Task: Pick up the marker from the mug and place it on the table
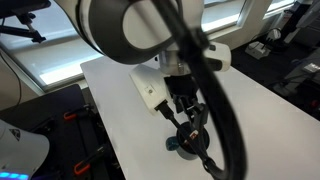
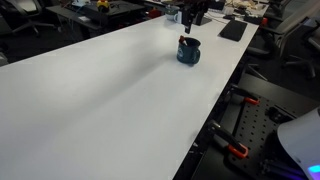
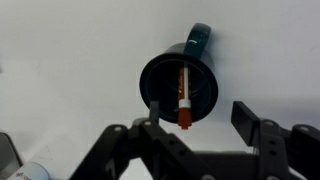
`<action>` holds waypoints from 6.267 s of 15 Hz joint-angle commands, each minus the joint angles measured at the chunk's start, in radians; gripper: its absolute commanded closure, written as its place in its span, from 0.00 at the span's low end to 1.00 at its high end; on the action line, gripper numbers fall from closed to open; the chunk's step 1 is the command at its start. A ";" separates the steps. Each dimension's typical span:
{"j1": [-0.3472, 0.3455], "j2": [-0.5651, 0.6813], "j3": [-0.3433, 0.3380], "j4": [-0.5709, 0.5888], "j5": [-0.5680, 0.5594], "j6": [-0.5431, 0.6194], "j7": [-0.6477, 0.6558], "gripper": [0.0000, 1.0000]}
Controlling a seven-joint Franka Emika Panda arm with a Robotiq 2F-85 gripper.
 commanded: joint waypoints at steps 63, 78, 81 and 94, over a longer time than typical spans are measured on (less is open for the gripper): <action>-0.125 0.325 0.059 0.311 0.640 -0.128 -1.036 0.54; -0.153 0.331 0.099 0.313 0.806 -0.156 -1.104 0.95; -0.130 0.301 0.079 0.314 0.774 -0.194 -1.049 0.95; 0.176 0.118 0.091 0.381 0.380 -0.830 -0.417 0.95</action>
